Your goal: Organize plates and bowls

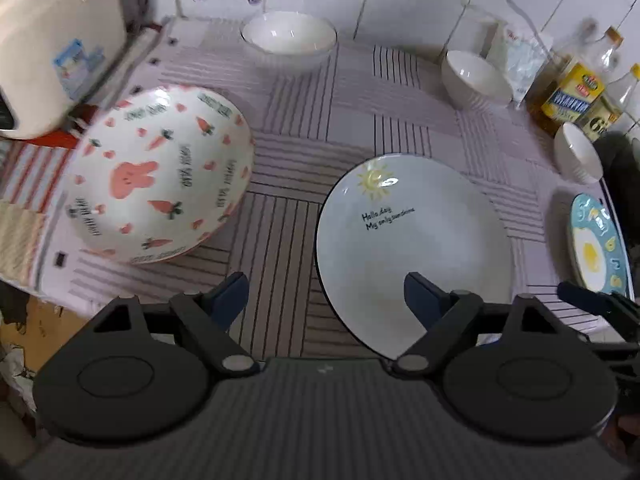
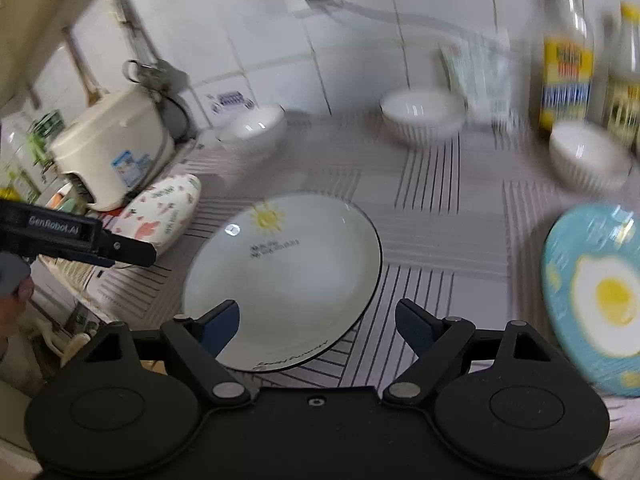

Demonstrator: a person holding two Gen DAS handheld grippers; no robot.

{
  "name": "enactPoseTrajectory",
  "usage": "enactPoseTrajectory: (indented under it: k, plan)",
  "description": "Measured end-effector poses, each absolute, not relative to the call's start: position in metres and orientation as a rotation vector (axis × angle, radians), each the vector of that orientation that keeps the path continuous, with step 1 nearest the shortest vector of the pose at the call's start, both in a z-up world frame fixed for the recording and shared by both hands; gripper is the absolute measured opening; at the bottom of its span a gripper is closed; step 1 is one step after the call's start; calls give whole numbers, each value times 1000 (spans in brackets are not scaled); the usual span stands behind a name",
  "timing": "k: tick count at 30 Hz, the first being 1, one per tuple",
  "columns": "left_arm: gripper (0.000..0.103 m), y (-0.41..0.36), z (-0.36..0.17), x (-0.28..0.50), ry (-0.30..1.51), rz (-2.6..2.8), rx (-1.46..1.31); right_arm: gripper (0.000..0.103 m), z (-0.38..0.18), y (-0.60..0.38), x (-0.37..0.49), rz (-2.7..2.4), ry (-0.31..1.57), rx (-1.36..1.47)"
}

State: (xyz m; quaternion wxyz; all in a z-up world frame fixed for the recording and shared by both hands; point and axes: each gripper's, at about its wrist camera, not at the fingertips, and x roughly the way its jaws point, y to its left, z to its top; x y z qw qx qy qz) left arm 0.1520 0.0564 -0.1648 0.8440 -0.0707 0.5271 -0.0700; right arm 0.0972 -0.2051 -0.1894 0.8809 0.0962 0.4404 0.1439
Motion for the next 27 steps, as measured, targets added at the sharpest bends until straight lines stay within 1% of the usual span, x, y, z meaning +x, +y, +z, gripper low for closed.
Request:
enactPoseTrajectory:
  k: [2, 4, 5, 9, 10, 11, 12, 13, 14, 15, 16, 19, 21, 27]
  plan:
    - [78, 57, -180, 164, 1145, -170, -156, 85, -205, -207, 106, 270, 954, 243]
    - [67, 56, -193, 175, 1180, -189, -146, 79, -221, -210, 113, 257, 985, 296]
    - [64, 55, -199, 179, 1192, -198, -139, 77, -227, -211, 116, 258, 993, 322]
    - [48, 55, -218, 194, 1263, -223, -132, 50, -243, -212, 117, 264, 1021, 421]
    - [41, 55, -221, 197, 1272, -233, -146, 41, -245, -211, 117, 260, 1026, 438]
    - [36, 55, -223, 199, 1278, -244, -158, 37, -247, -210, 116, 253, 1033, 452]
    - [28, 55, -224, 201, 1283, -251, -153, 31, -247, -209, 115, 232, 1031, 453]
    - [25, 55, -225, 202, 1284, -259, -141, 25, -248, -210, 114, 216, 1025, 453]
    - [22, 54, -226, 202, 1274, -282, -136, 21, -249, -212, 113, 202, 1020, 455]
    - [18, 53, -227, 204, 1264, -299, -128, 19, -250, -214, 111, 196, 1010, 470]
    - [18, 51, -228, 205, 1262, -311, -123, 18, -251, -216, 110, 194, 1003, 488]
    - [20, 50, -232, 210, 1270, -313, -146, 18, -254, -220, 108, 198, 983, 514]
    - [20, 51, -233, 214, 1280, -318, -158, 18, -255, -223, 107, 206, 977, 529]
    - [20, 42, -220, 216, 1249, -376, -62, 19, -240, -221, 115, 229, 986, 461]
